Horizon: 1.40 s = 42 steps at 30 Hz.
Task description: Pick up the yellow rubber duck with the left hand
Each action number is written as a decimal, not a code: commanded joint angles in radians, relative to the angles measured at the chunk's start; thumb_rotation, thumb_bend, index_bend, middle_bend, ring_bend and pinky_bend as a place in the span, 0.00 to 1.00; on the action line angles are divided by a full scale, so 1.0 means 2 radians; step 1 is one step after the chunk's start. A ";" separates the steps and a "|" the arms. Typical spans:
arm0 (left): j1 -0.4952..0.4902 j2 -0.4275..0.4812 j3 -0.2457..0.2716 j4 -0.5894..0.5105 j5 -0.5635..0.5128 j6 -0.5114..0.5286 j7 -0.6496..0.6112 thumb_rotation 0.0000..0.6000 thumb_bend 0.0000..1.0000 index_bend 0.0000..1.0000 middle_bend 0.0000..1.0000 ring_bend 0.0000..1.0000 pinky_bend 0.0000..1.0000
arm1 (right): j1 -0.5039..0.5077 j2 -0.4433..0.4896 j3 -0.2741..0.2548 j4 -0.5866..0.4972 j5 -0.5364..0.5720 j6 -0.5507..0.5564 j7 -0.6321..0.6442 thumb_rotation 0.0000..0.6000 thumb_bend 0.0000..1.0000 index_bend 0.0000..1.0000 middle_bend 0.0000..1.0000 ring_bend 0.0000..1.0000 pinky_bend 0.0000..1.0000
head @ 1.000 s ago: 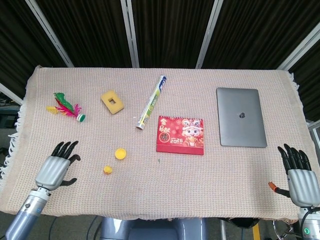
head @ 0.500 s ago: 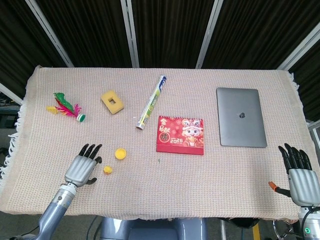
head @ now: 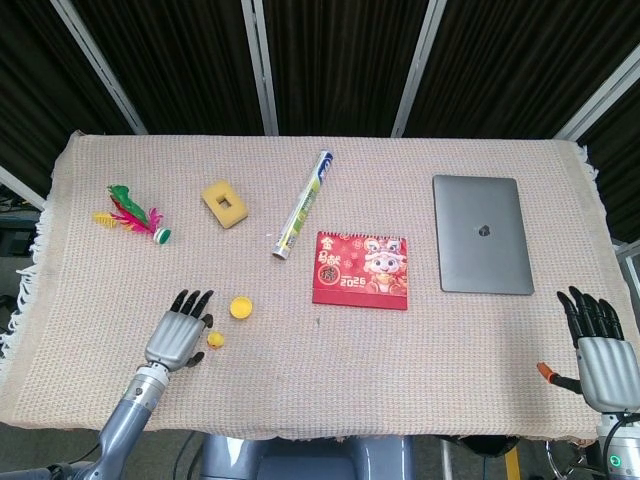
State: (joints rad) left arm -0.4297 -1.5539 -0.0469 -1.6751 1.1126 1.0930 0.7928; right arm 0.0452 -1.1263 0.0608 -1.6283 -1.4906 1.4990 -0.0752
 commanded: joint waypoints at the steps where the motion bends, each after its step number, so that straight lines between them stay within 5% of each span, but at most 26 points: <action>1: -0.002 -0.006 0.001 0.004 -0.002 0.002 0.000 1.00 0.25 0.38 0.00 0.00 0.02 | 0.000 0.000 0.000 0.000 0.001 0.000 0.001 1.00 0.00 0.01 0.00 0.00 0.00; 16: -0.016 -0.024 0.006 0.007 -0.012 0.009 0.003 1.00 0.49 0.47 0.00 0.00 0.02 | -0.001 0.001 0.001 0.000 0.000 0.001 0.004 1.00 0.00 0.01 0.00 0.00 0.00; 30: -0.038 -0.010 -0.021 -0.010 -0.002 0.020 -0.012 1.00 0.50 0.48 0.00 0.00 0.02 | -0.001 0.000 0.001 0.001 0.000 0.003 0.005 1.00 0.00 0.01 0.00 0.00 0.00; 42: -0.076 -0.041 -0.044 0.027 -0.029 0.004 0.002 1.00 0.50 0.48 0.00 0.00 0.01 | 0.000 0.000 0.002 0.002 0.002 0.000 0.008 1.00 0.00 0.01 0.00 0.00 0.00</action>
State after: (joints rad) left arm -0.5746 -1.6281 -0.1312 -1.6291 1.0601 1.1032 0.7929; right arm 0.0448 -1.1256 0.0648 -1.6251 -1.4859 1.4986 -0.0585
